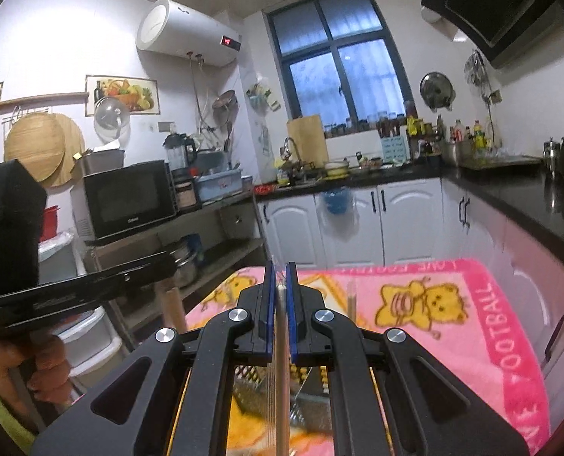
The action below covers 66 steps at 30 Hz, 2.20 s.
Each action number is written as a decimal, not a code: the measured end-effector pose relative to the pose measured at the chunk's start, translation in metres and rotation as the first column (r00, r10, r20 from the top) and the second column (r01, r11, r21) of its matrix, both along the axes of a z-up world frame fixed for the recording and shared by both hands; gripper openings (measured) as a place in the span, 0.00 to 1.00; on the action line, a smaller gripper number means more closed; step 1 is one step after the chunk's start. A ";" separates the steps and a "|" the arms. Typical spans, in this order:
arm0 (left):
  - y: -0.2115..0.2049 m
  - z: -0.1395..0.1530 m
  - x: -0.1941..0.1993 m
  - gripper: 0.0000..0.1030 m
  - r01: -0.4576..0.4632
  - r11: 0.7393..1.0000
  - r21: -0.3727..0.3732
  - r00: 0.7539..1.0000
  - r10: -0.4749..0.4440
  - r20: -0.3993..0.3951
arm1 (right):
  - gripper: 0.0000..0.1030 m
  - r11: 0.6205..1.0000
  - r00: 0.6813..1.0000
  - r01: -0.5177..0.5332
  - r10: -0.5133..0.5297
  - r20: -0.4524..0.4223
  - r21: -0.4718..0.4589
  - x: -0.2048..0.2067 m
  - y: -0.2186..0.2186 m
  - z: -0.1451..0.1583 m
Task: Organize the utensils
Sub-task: 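Raise both held chopsticks upright and carry them above the green basket, then lower both held chopsticks into the basket compartments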
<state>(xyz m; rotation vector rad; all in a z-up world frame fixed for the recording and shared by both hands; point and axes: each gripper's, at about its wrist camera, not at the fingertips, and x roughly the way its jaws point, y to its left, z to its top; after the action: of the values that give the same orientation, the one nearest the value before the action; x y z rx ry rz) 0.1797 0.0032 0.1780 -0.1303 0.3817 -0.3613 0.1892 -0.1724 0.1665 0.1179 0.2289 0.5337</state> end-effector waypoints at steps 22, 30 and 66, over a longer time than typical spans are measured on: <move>0.016 0.046 0.046 0.01 -0.075 0.996 -0.049 0.991 0.080 0.108 | 0.06 0.998 0.986 0.052 -0.045 0.161 -0.036 0.048 0.025 0.034; 0.012 0.038 0.054 0.01 -0.079 0.996 -0.045 0.989 0.084 0.122 | 0.06 0.995 0.974 0.095 -0.086 0.212 -0.032 0.061 0.031 0.026; 0.027 -0.046 0.073 0.01 -0.071 0.995 -0.070 0.997 0.072 0.010 | 0.32 0.983 0.967 0.183 -0.176 0.186 -0.022 0.050 0.015 -0.028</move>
<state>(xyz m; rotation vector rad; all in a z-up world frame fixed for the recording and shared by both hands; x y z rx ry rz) 0.2530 0.0301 0.1322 -0.2087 0.3514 -0.3050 0.2388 -0.1574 0.1384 0.0503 0.0479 0.3568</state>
